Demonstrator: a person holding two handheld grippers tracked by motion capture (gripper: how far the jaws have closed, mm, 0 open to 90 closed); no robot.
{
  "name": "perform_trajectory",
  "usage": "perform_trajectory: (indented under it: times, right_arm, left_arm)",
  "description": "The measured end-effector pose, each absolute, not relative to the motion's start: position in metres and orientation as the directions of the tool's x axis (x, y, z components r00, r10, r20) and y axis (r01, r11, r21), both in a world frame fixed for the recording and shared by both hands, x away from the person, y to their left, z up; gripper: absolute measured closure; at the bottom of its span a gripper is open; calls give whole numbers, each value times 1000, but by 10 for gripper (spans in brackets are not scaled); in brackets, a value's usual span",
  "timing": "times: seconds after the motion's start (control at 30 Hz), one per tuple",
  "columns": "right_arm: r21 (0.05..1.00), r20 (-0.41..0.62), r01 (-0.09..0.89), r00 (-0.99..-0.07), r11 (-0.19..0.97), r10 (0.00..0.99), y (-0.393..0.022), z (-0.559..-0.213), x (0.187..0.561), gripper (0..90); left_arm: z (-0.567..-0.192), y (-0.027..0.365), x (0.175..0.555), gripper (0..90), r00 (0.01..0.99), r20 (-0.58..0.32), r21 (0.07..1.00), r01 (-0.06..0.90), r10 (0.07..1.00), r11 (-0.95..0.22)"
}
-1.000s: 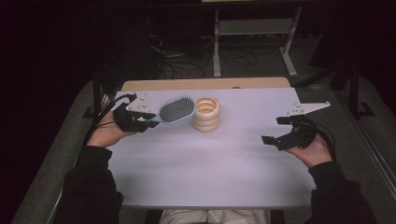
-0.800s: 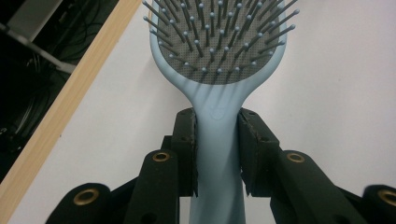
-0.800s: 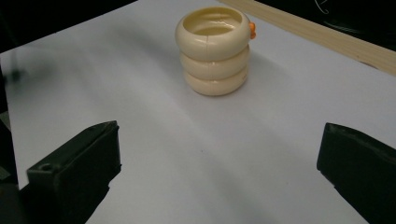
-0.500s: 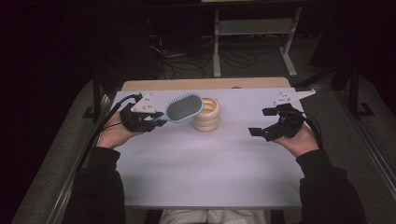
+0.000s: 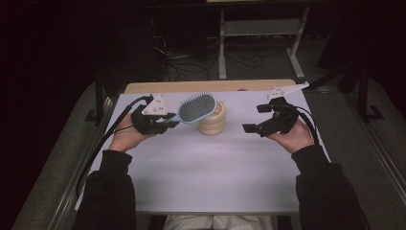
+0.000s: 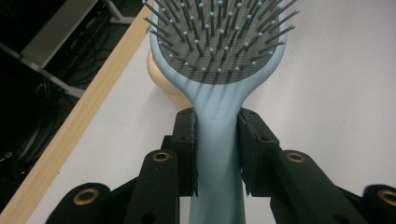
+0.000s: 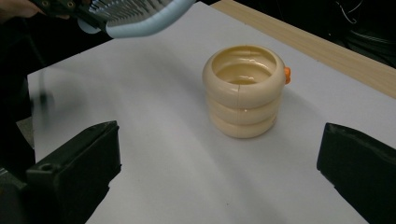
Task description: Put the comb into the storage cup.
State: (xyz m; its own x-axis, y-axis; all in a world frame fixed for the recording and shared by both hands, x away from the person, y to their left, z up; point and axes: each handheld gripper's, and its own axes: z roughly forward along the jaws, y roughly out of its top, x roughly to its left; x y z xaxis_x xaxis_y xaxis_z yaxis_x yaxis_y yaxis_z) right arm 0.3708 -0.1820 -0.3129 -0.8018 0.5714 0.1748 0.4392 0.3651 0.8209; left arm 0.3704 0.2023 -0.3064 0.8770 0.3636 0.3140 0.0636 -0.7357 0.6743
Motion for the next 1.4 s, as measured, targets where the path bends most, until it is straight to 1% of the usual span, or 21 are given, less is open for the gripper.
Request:
perform_trajectory:
  times: [0.17, 0.33, 0.53, 0.73, 1.07, 1.17, 1.27, 1.4]
  right_arm:
    - [823, 198, 454, -793, 342, 576, -180, -308, 377, 0]
    - [830, 199, 449, -793, 330, 576, -175, -306, 383, 0]
    - [830, 202, 445, -801, 335, 563, -161, -305, 389, 0]
    - [835, 242, 458, -804, 305, 543, -147, -301, 398, 0]
    - [820, 251, 470, -807, 325, 534, -125, -300, 408, 0]
    - [816, 268, 482, -805, 320, 530, -121, -303, 411, 0]
    - [818, 301, 496, -800, 290, 520, -120, -305, 415, 0]
    - [797, 326, 528, -786, 295, 525, -116, -310, 421, 0]
  left_arm:
    - [-308, 192, 372, 702, 878, 321, 675, 52, 356, -736]
    - [-312, 185, 375, 702, 880, 313, 689, 48, 356, -723]
    - [-318, 181, 377, 702, 877, 320, 683, 49, 358, -729]
    - [-321, 178, 377, 702, 874, 325, 687, 45, 362, -725]
    - [-324, 175, 375, 701, 863, 349, 687, 30, 365, -726]
    - [-325, 173, 374, 702, 860, 359, 685, 22, 363, -728]
    - [-327, 171, 373, 702, 853, 374, 685, 11, 365, -728]
    - [-329, 168, 373, 701, 858, 372, 691, -1, 354, -723]
